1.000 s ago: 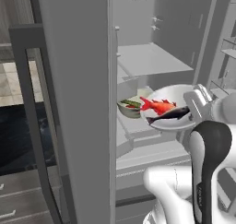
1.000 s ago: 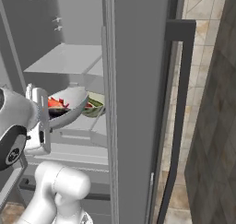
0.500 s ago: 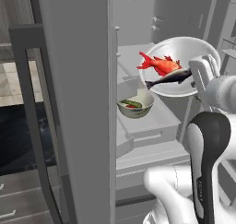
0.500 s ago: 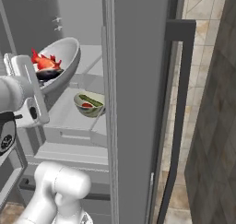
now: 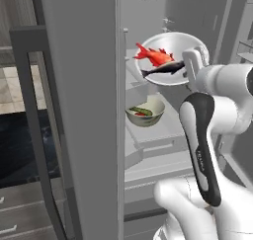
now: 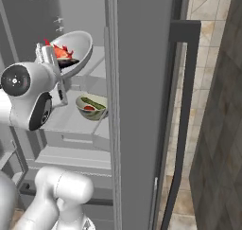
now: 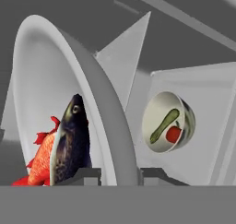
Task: Place the bowl with the bell pepper and squash on the second highest shelf of the fridge. Place the bowl with the fishs on the top shelf of the fridge.
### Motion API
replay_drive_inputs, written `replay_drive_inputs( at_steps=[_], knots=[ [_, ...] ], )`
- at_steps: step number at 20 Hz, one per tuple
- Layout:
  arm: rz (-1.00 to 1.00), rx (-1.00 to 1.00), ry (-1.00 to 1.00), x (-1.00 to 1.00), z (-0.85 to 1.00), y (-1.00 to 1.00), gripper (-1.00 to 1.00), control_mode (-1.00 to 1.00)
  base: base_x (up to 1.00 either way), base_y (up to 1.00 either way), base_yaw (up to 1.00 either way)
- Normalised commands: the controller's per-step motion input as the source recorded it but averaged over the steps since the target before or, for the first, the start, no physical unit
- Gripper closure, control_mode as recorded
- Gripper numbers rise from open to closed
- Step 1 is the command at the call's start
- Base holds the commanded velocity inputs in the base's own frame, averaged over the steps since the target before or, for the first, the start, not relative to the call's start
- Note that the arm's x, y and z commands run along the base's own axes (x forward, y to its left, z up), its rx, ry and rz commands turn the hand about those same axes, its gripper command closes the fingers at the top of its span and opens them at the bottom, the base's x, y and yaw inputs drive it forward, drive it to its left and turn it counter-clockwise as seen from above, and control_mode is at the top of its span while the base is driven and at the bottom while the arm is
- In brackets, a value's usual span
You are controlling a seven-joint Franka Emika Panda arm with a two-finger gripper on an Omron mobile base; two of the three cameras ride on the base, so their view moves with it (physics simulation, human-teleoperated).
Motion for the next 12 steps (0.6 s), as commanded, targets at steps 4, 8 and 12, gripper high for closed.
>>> replay_drive_inputs(
  at_steps=[4, 8, 12],
  knots=[
    [-0.03, 0.0, 0.16, 1.0, 0.0, 0.16, 1.0, -1.0, 0.0, 0.0, 0.0],
    [-0.02, 0.0, 0.15, 1.0, -0.08, 0.0, 1.0, -1.0, 0.0, 0.0, 0.0],
    [0.0, 0.0, 0.07, 1.0, -0.18, 0.0, 1.0, -1.0, 0.0, 0.0, 0.0]
  ],
)
